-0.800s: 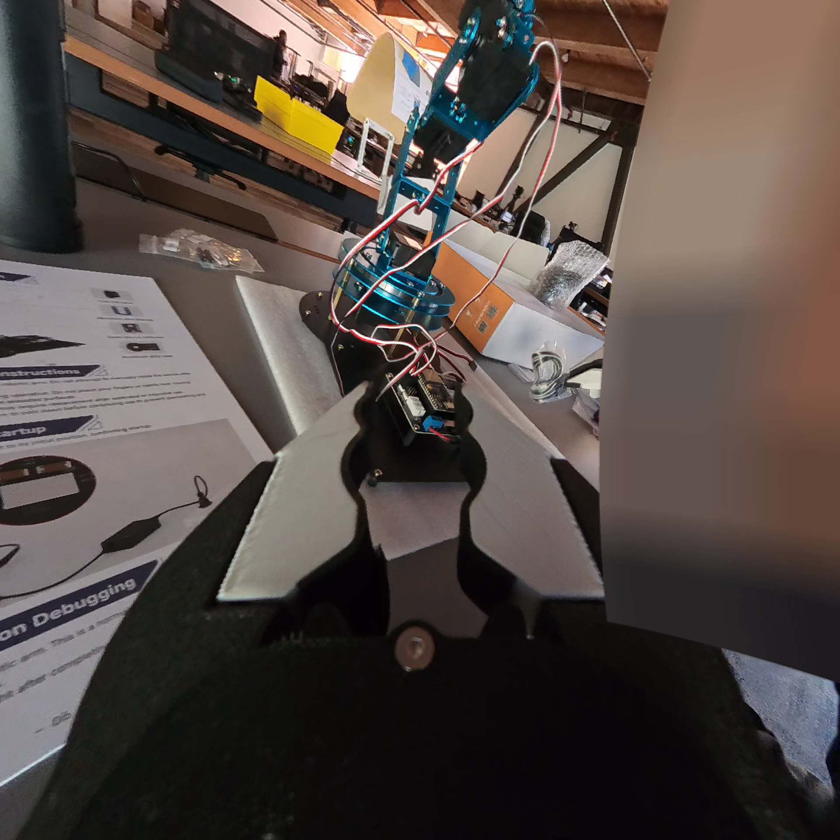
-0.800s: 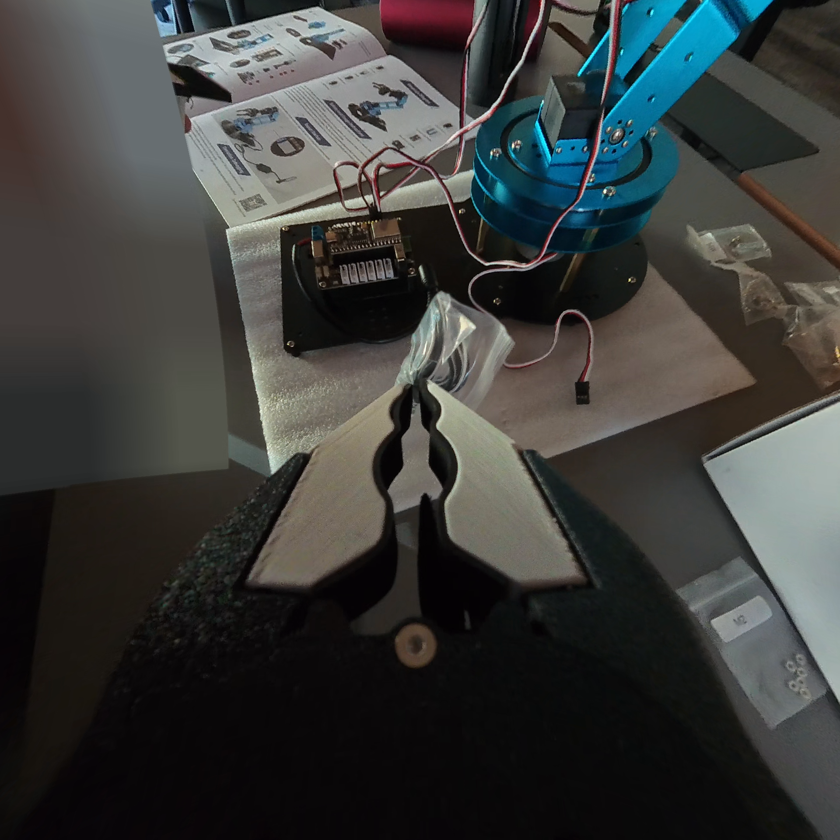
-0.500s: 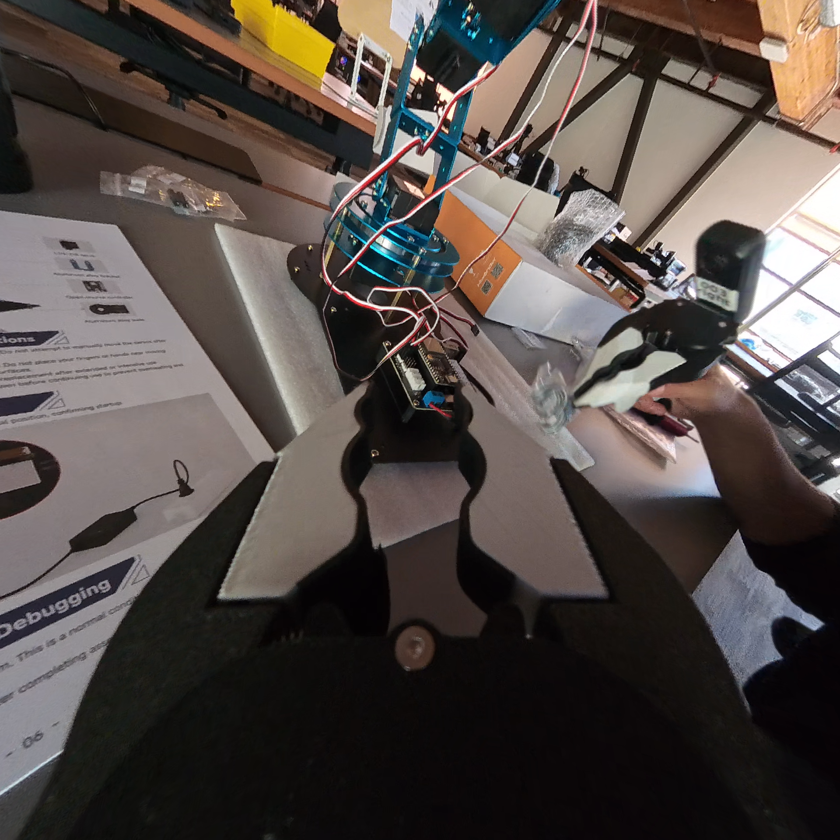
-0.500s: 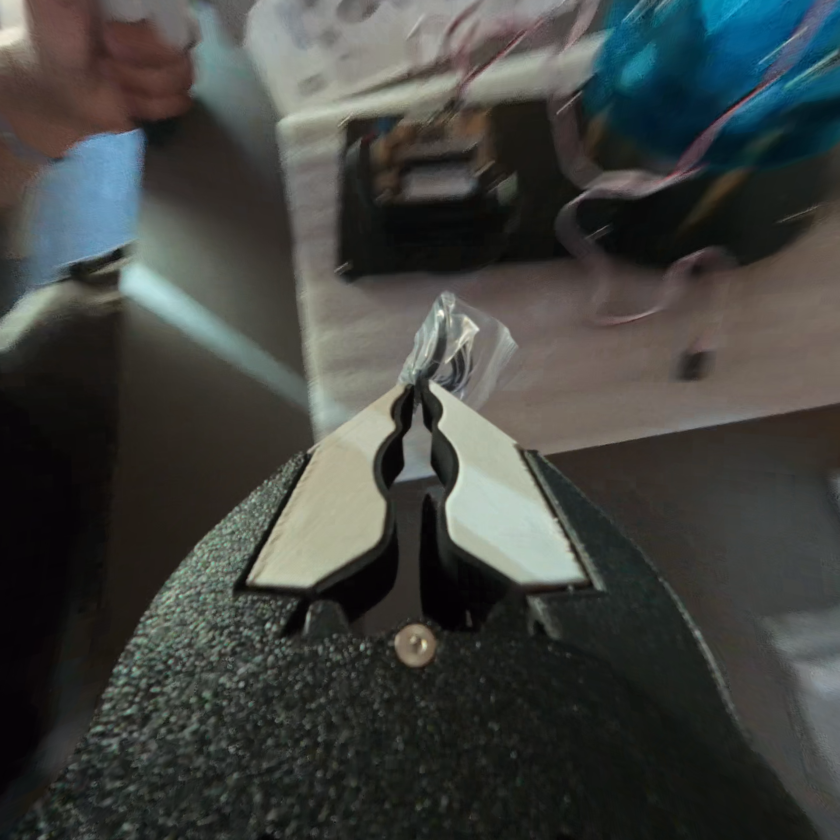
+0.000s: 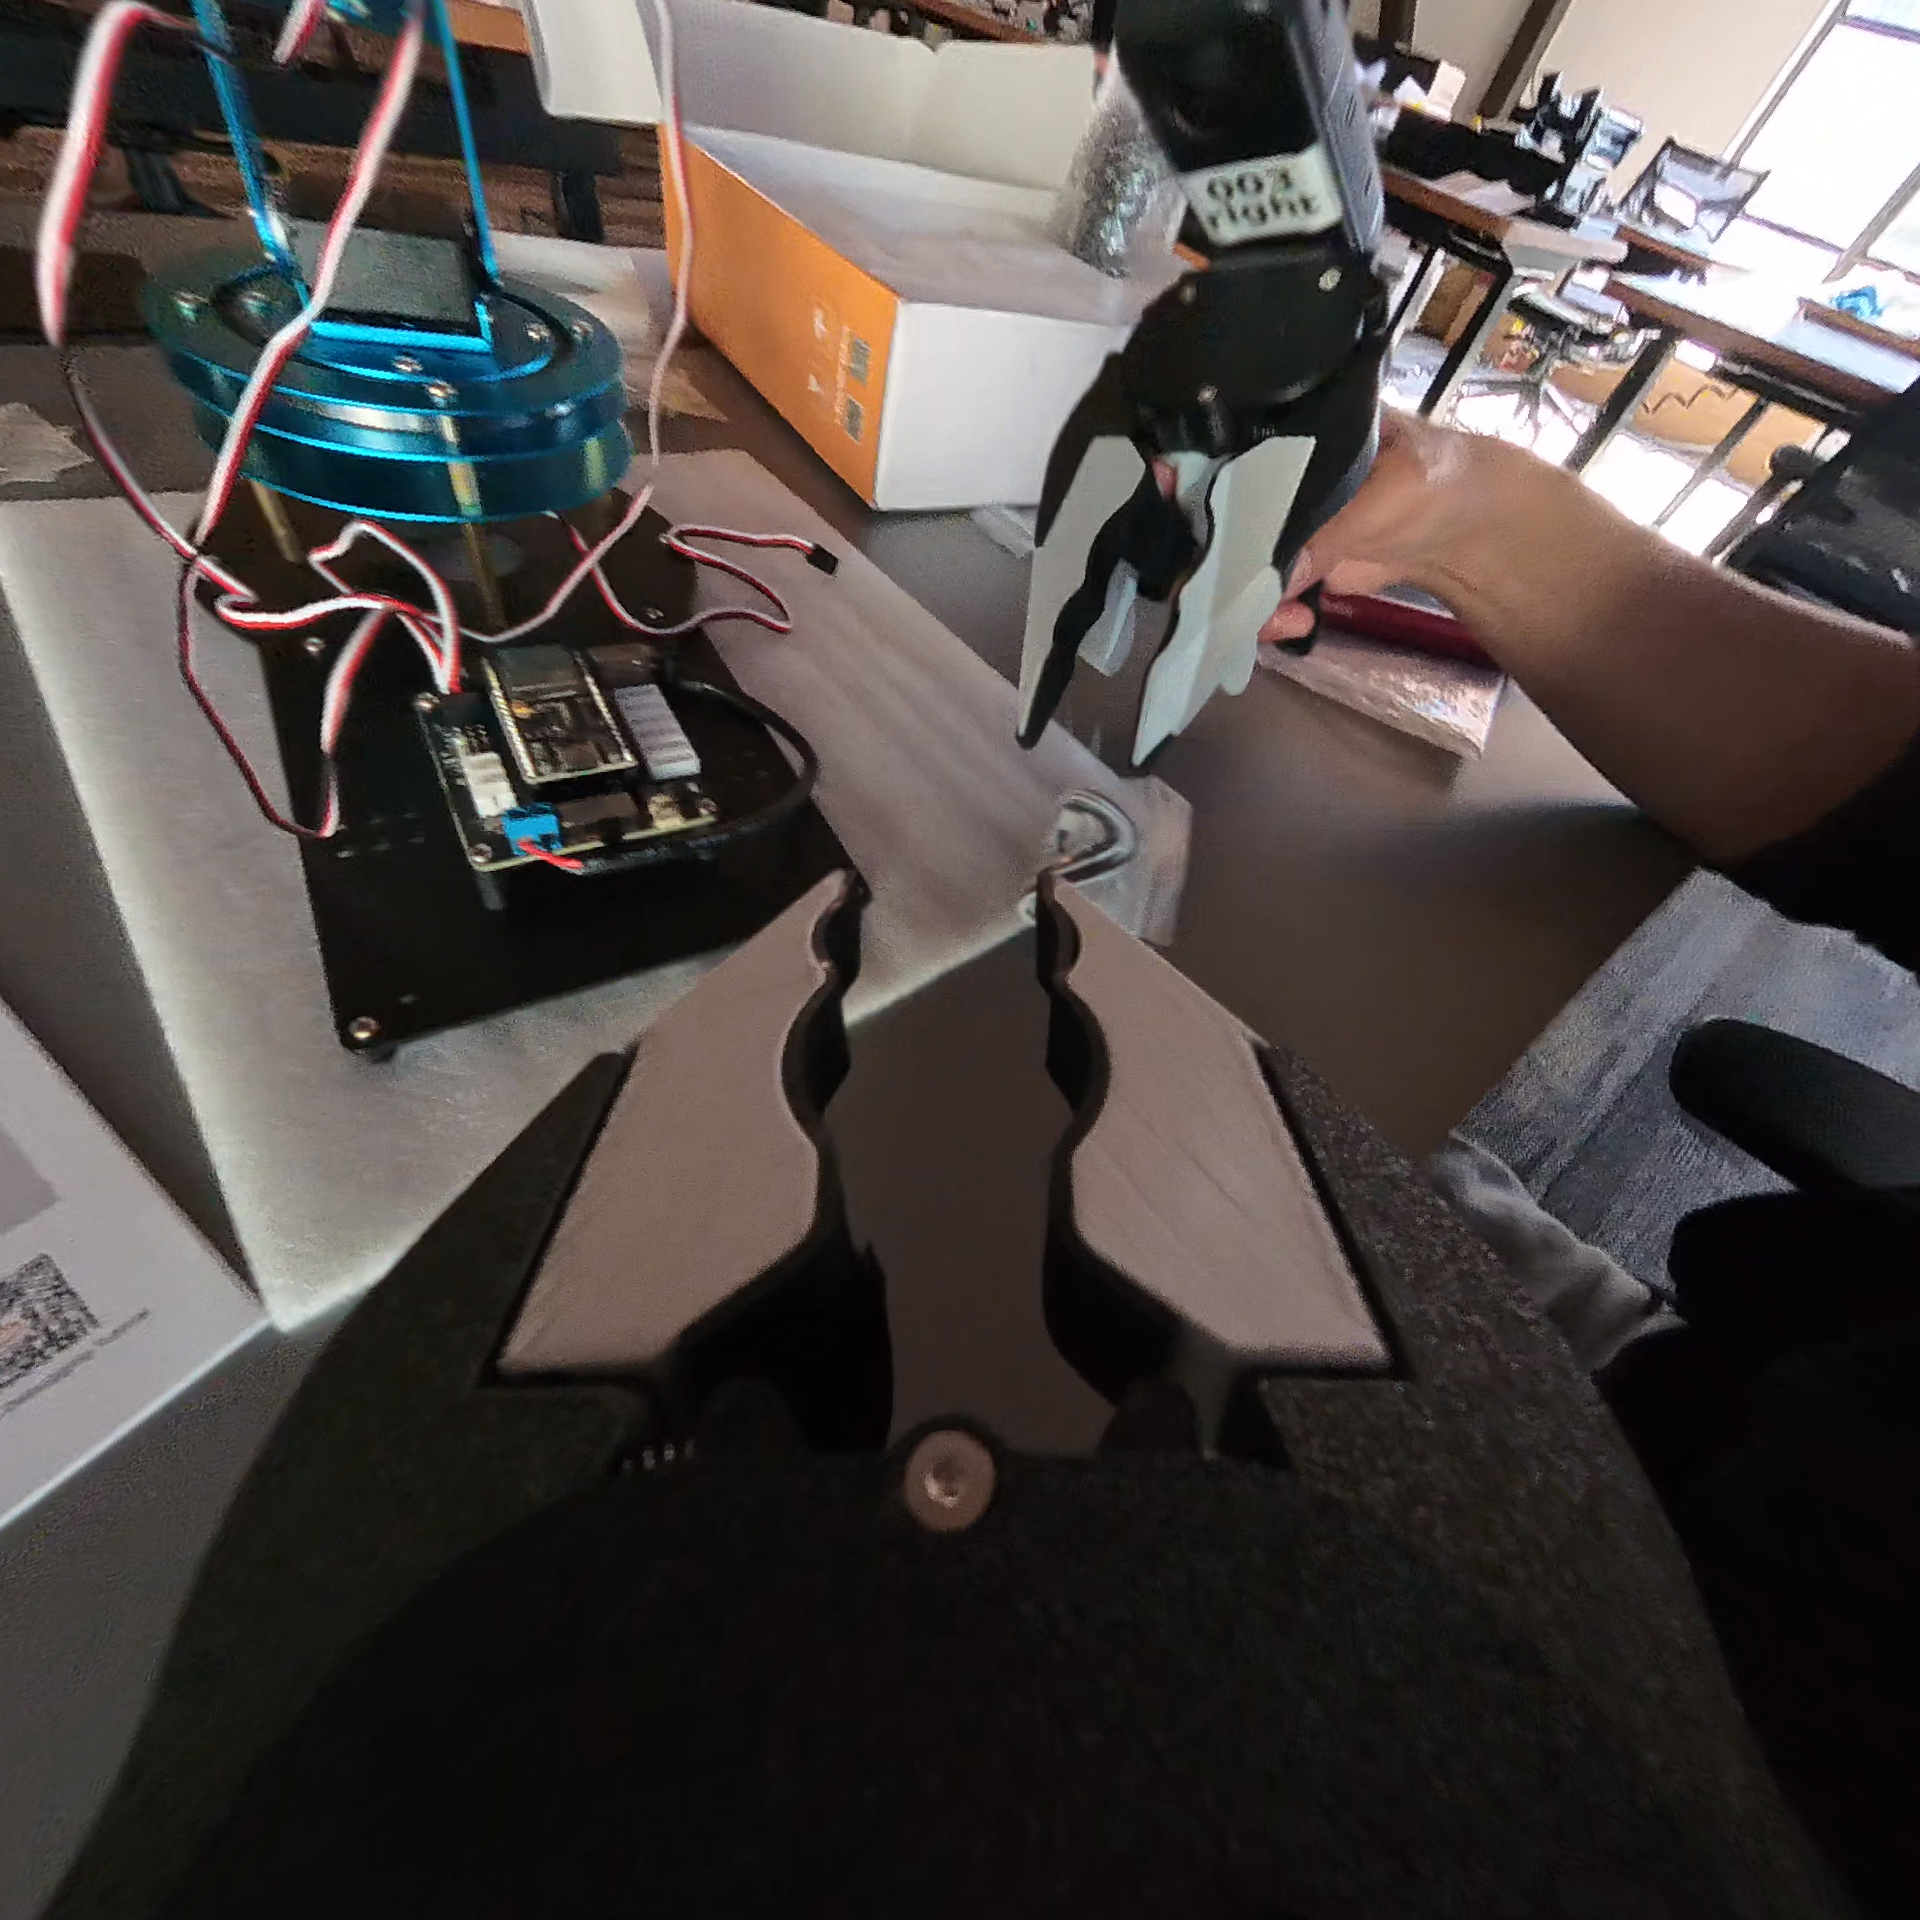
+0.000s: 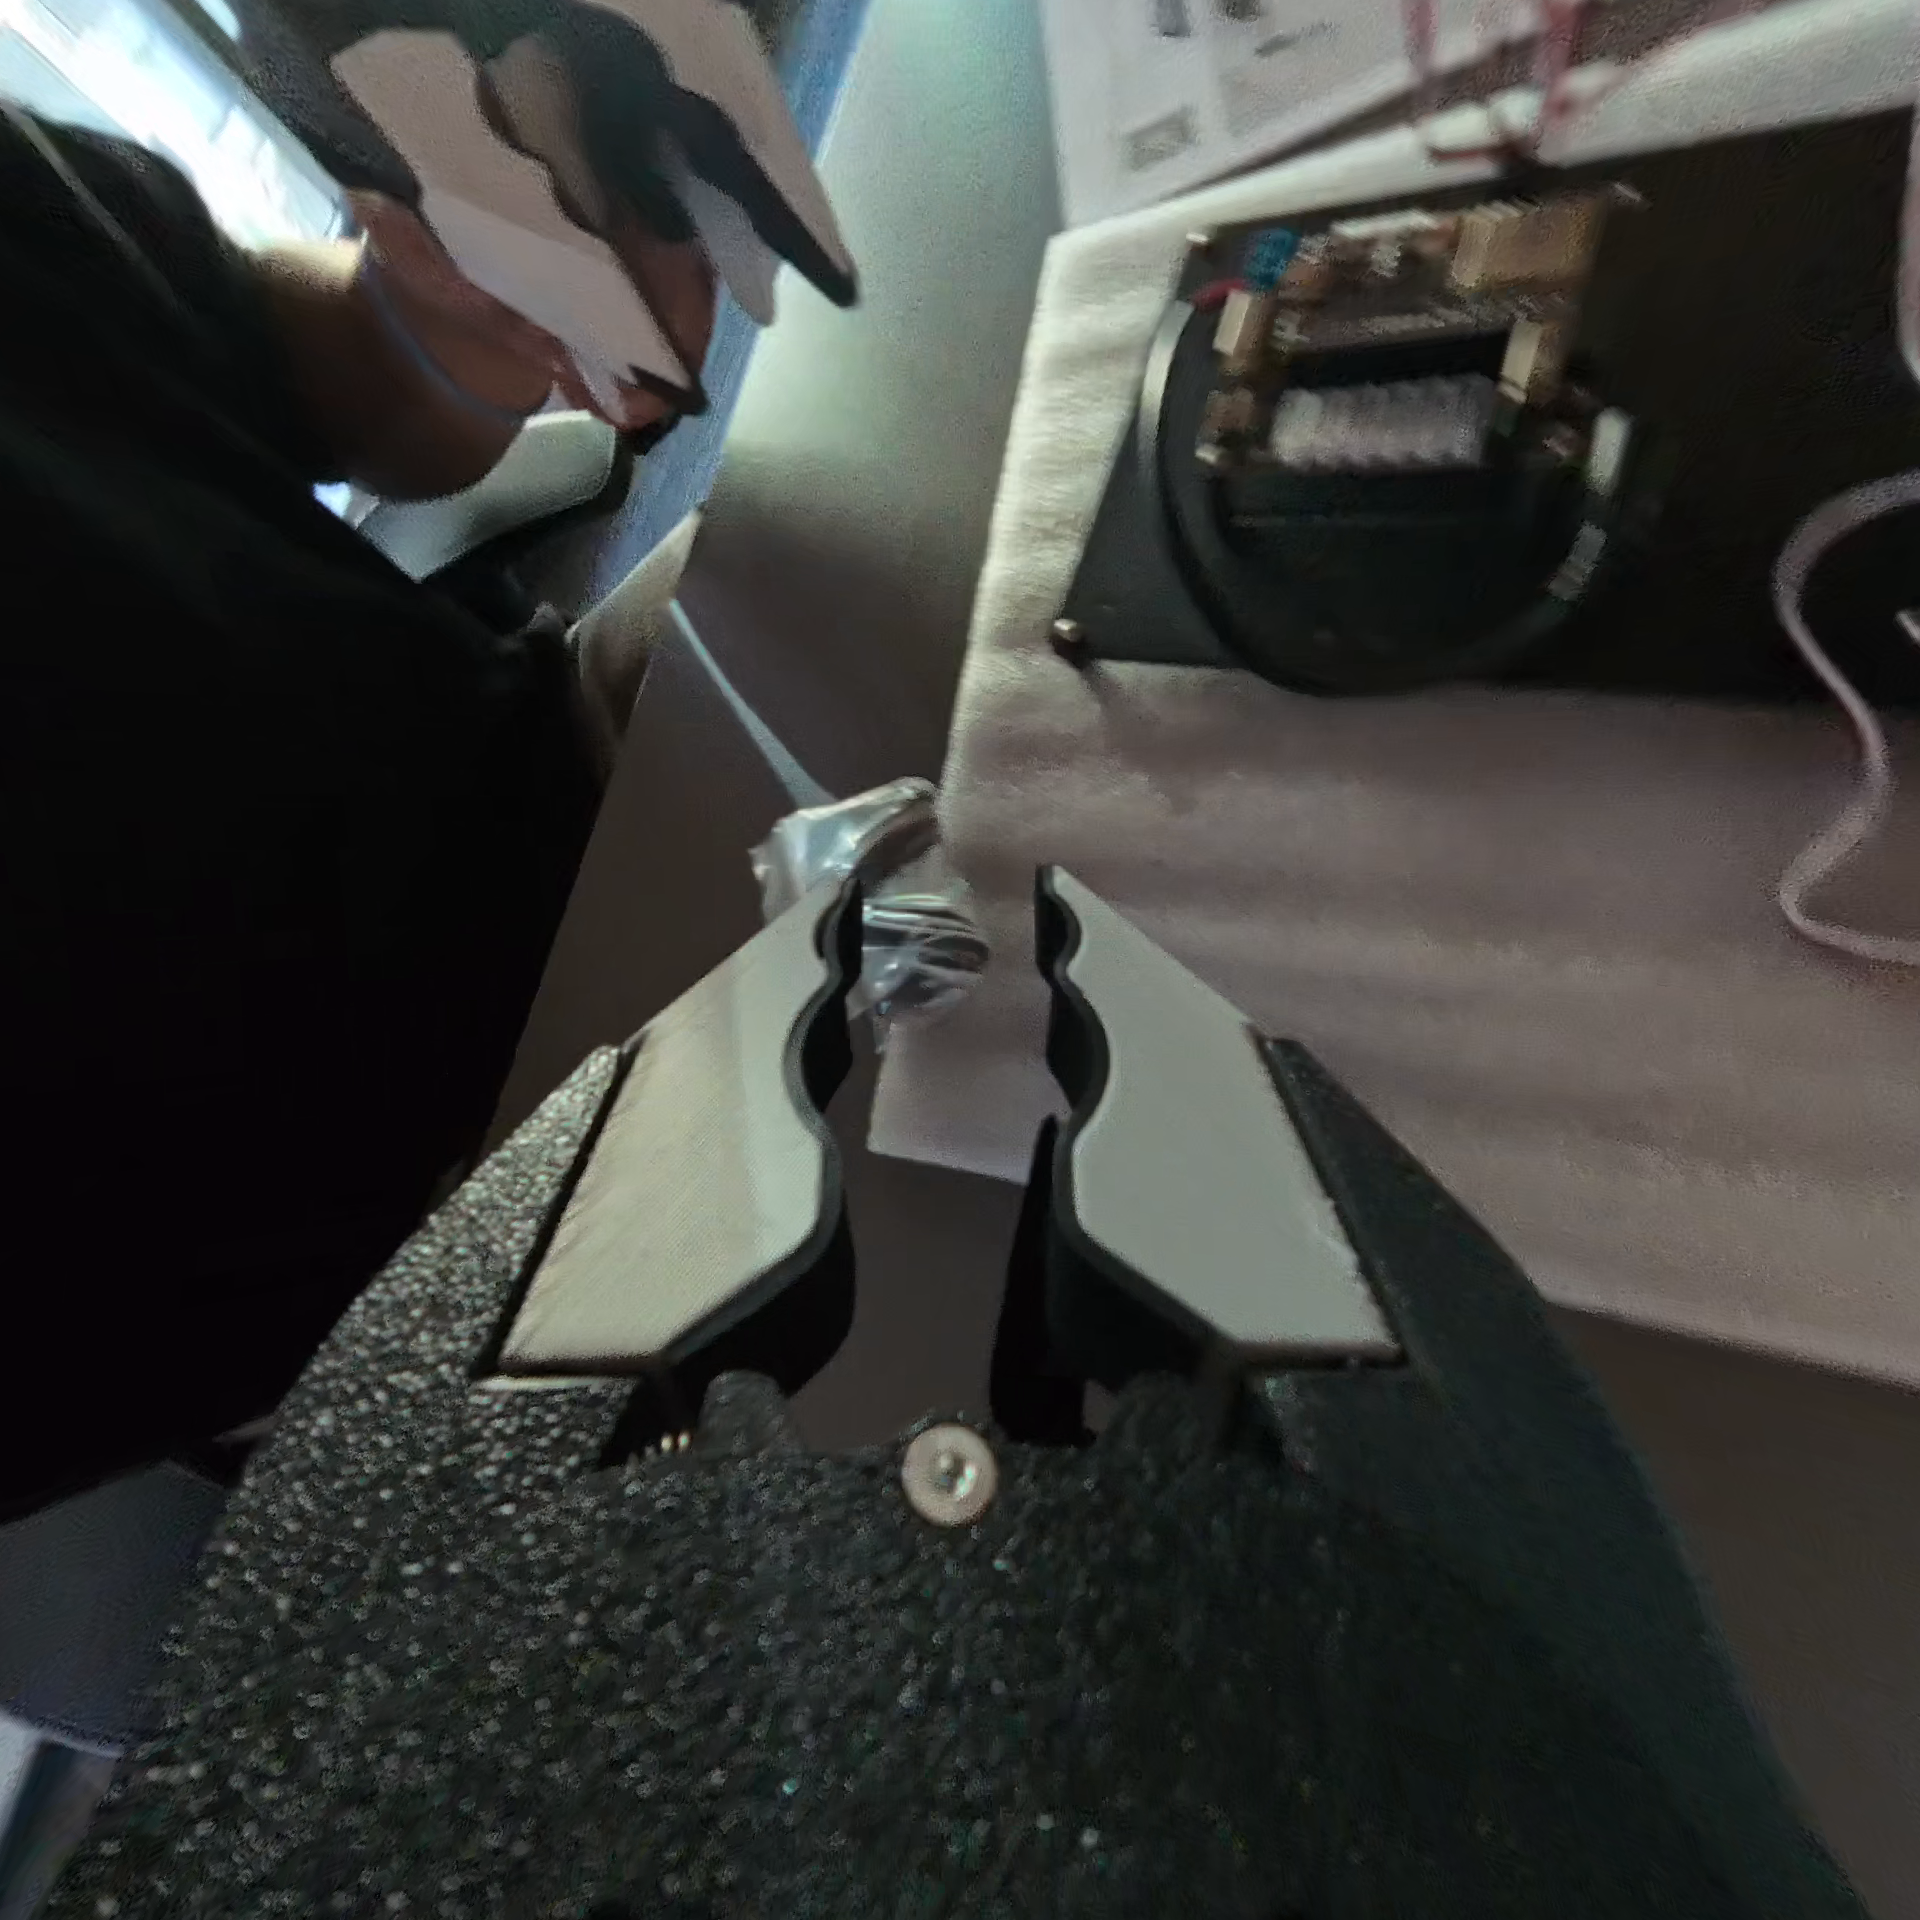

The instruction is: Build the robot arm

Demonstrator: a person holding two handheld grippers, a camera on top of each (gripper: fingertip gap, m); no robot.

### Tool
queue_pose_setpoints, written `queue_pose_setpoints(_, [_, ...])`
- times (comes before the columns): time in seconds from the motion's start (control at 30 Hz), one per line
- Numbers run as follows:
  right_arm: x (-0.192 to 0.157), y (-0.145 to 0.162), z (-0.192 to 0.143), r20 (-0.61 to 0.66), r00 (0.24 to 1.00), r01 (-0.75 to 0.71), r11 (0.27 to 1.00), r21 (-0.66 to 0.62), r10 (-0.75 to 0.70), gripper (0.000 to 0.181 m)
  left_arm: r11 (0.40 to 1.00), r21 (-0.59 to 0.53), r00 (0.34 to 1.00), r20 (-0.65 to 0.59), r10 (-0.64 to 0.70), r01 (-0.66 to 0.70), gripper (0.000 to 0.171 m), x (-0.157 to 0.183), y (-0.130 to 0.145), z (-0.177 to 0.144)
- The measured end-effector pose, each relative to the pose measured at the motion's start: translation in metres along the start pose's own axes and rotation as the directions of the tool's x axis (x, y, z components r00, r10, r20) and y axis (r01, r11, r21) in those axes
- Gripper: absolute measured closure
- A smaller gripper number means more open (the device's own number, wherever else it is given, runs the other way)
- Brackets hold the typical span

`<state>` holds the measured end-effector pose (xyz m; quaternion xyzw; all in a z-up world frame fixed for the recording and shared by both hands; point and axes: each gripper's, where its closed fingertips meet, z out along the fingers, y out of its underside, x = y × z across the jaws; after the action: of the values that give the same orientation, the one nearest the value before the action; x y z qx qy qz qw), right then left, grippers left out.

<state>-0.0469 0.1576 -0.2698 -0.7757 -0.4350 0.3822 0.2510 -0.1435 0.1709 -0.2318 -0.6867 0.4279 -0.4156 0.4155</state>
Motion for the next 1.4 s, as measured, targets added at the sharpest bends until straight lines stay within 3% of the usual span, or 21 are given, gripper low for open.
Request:
queue_pose_setpoints(0.1, [-0.023,0.014,0.012,0.004,0.989,0.149,0.982,-0.12,-0.149,0.146,0.999,-0.032,0.999,0.004,0.04,-0.04,0.139,0.01,0.01,-0.007])
queue_pose_setpoints(0.17, [-0.041,0.016,0.015,-0.008,0.97,0.24,0.963,-0.126,-0.243,0.146,0.998,-0.041,0.999,0.005,0.053,-0.053,0.139,0.015,0.015,-0.013])
queue_pose_setpoints(0.23, [-0.032,0.019,0.018,-0.147,0.91,0.354,0.912,-0.209,-0.387,0.146,0.998,-0.049,0.999,-0.001,0.047,-0.047,0.138,0.018,0.019,-0.017])
queue_pose_setpoints(0.33, [-0.033,0.022,0.024,-0.209,0.842,0.432,0.853,-0.293,-0.498,0.146,0.999,-0.05,1.0,-0.017,0.018,-0.019,0.139,0.024,0.022,-0.018])
queue_pose_setpoints(0.4, [-0.025,0.018,0.022,-0.279,0.794,0.451,0.831,-0.326,-0.54,0.174,0.999,-0.054,1.0,-0.026,0.003,-0.004,0.138,0.028,0.024,-0.016])
queue_pose_setpoints(0.43, [-0.023,0.013,0.02,-0.302,0.781,0.462,0.831,-0.309,-0.546,0.175,0.999,-0.053,1.0,-0.029,0.003,-0.005,0.139,0.031,0.024,-0.014])
queue_pose_setpoints(0.5, [-0.012,-0.004,0.006,-0.381,0.824,0.363,0.907,-0.212,-0.419,0.175,0.998,-0.058,0.999,-0.021,0.027,-0.028,0.139,0.036,0.022,-0.008])
queue_pose_setpoints(0.6, [0.0,-0.033,-0.011,-0.328,0.938,0.134,0.99,0.054,-0.109,0.176,0.994,-0.059,0.995,0.048,0.092,-0.089,0.139,0.034,0.008,0.008])
queue_pose_setpoints(0.67, [-0.011,-0.056,-0.017,-0.117,0.99,-0.044,0.965,0.258,0.076,0.176,0.996,-0.055,0.989,0.123,0.077,-0.07,0.128,0.023,-0.004,0.026])
queue_pose_setpoints(0.7, [-0.022,-0.066,-0.018,-0.007,0.995,-0.088,0.944,0.318,0.095,0.176,0.999,-0.044,0.992,0.122,0.033,-0.028,0.123,0.02,-0.009,0.035])
queue_pose_setpoints(0.73, [-0.027,-0.07,-0.017,0.019,0.996,-0.089,0.934,0.347,0.087,0.176,0.999,-0.024,0.996,0.084,-0.036,0.038,0.122,0.022,-0.015,0.042])
queue_pose_setpoints(0.8, [-0.031,-0.066,-0.007,-0.027,0.999,-0.03,0.944,0.329,0.041,0.176,0.983,0.037,0.983,-0.058,-0.175,0.177,0.113,0.034,-0.032,0.049])
queue_pose_setpoints(0.9, [-0.038,-0.066,-0.011,-0.061,0.998,-0.006,0.93,0.368,0.03,0.177,0.952,0.083,0.948,-0.15,-0.281,0.295,0.136,0.033,-0.041,0.05])
queue_pose_setpoints(0.97, [-0.041,-0.066,-0.023,0.015,0.997,-0.08,0.901,0.426,0.082,0.177,0.942,0.069,0.926,-0.217,-0.308,0.33,0.165,0.037,-0.039,0.047])
queue_pose_setpoints(1.03, [-0.046,-0.066,-0.032,0.215,0.96,-0.26,0.848,0.462,0.177,0.179,0.946,0.073,0.919,-0.269,-0.287,0.317,0.166,0.043,-0.041,0.043])
queue_pose_setpoints(1.13, [-0.047,-0.067,-0.038,0.501,0.817,-0.518,0.744,0.422,0.284,0.179,0.972,0.101,0.943,-0.28,-0.178,0.213,0.166,0.049,-0.042,0.036])
queue_pose_setpoints(1.23, [-0.054,-0.072,-0.041,0.627,0.725,-0.609,0.69,0.391,0.285,0.18,0.962,0.123,0.91,-0.37,-0.185,0.245,0.167,0.055,-0.05,0.026])
queue_pose_setpoints(1.3, [-0.046,-0.067,-0.035,0.531,0.789,-0.557,0.727,0.403,0.31,0.18,0.964,0.114,0.903,-0.39,-0.179,0.24,0.168,0.055,-0.049,0.023])
queue_pose_setpoints(1.37, [-0.032,-0.056,-0.027,0.251,0.932,-0.349,0.838,0.42,0.263,0.18,0.971,0.1,0.912,-0.376,-0.164,0.216,0.167,0.05,-0.043,0.024])
queue_pose_setpoints(1.4, [-0.029,-0.056,-0.031,0.148,0.965,-0.26,0.859,0.44,0.216,0.181,0.969,0.103,0.909,-0.382,-0.168,0.223,0.167,0.048,-0.043,0.022])
